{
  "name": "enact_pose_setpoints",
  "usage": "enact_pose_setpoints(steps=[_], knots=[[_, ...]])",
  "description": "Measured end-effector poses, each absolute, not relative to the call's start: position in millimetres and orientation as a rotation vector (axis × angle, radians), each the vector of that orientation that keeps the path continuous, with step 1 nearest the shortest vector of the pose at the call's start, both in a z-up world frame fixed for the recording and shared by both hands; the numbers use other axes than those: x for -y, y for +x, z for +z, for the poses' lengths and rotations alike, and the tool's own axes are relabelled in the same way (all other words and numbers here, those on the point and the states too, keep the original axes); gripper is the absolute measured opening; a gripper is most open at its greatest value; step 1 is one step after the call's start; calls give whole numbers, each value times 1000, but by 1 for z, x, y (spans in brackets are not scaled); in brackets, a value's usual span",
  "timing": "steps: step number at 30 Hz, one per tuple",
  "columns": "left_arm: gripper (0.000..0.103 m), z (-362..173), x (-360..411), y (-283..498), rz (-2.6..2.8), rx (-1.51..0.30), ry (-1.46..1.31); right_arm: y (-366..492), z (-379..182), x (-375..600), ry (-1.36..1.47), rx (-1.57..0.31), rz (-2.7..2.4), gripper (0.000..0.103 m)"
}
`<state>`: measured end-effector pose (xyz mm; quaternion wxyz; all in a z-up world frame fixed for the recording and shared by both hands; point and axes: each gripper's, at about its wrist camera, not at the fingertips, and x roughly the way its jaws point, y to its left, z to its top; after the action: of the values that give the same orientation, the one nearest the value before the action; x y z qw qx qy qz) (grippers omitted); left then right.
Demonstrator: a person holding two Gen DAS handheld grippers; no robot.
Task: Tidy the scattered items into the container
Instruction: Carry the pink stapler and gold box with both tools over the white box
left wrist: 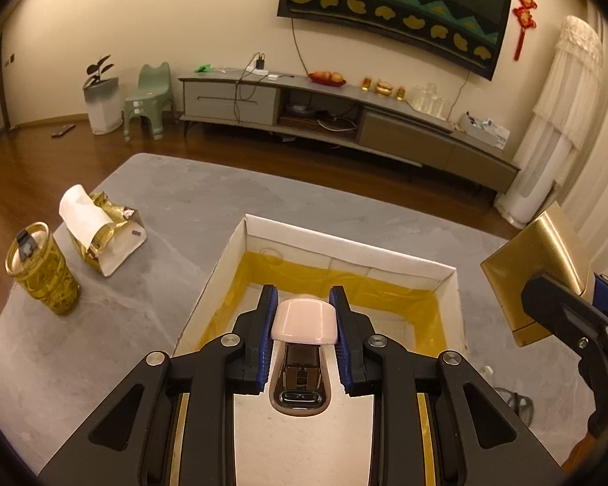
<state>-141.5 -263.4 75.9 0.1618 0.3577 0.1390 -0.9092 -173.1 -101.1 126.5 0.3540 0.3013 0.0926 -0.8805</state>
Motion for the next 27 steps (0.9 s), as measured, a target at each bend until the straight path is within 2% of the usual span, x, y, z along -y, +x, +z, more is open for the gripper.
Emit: enact_pose_setpoints(steps=[15,27], knots=[[27,80,236,-159,-2540,-145,994,-196,113,105,818,-324,-2309,51],[27,83,242,-146,-2509,-121,992,-193,101,118,862,-378,-2255,51]])
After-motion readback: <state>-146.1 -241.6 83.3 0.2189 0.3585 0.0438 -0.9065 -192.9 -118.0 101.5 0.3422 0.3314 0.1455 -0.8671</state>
